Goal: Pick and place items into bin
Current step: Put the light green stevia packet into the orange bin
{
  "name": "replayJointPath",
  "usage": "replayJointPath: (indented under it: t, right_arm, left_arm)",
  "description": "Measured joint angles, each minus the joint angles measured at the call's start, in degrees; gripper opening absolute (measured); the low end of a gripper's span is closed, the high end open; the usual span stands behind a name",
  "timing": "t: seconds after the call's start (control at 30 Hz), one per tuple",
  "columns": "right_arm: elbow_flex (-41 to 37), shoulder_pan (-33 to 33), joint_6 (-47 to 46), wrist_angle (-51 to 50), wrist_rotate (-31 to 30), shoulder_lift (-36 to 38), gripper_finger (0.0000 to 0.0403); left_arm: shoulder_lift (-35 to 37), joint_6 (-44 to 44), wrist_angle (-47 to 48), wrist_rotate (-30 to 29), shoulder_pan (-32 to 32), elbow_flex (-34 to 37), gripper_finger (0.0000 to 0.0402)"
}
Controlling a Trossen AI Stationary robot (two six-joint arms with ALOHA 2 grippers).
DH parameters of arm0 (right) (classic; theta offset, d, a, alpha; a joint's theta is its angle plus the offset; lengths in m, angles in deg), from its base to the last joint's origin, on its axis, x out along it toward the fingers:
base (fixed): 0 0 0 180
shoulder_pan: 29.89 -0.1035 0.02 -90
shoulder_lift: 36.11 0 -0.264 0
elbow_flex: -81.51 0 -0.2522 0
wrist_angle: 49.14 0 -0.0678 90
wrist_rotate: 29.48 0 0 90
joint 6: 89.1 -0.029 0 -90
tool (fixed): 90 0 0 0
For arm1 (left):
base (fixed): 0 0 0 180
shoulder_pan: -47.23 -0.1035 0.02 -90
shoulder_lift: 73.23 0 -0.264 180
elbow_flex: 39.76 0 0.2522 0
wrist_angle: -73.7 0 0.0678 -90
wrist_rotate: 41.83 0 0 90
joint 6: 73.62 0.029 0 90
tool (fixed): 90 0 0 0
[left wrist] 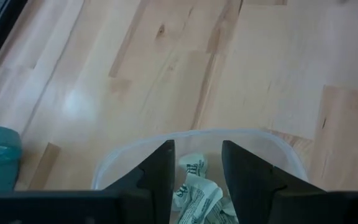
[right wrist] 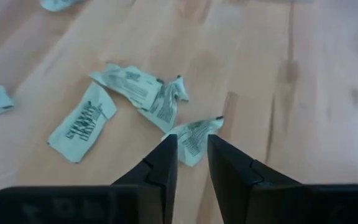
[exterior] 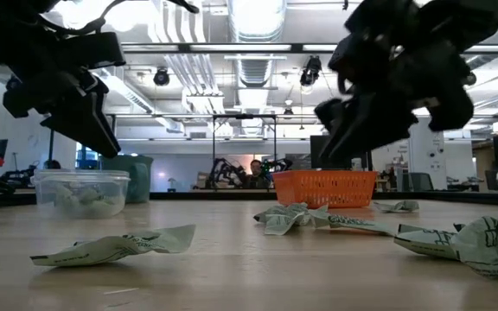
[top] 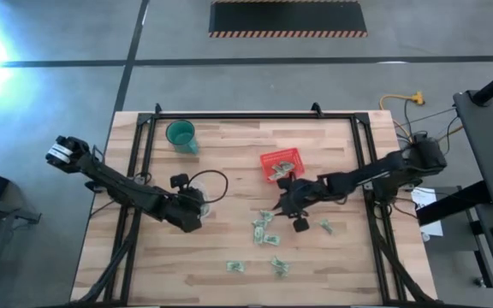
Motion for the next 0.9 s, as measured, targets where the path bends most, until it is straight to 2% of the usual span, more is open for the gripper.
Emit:
replayJointPath:
  t: [0.3, 0.77, 0.9]
  right_arm:
    - [6.8, 0.3, -1.5, -0.5, 0.0, -10.6, 0.0108]
    - [7.9, 1.0, -3.0, -2.1, -0.2, -11.2, 0.0183]
    - [7.9, 1.0, -3.0, -2.1, -3.6, -11.4, 0.019]
  left_arm:
    - [0.0, 0.0, -0.2, 1.2, 0.0, 0.0, 0.0116]
    - [0.0, 0.0, -0.7, 1.2, 0.0, 0.0, 0.0116]
    - [0.0, 0.0, -0.7, 1.2, 0.0, 0.0, 0.0116]
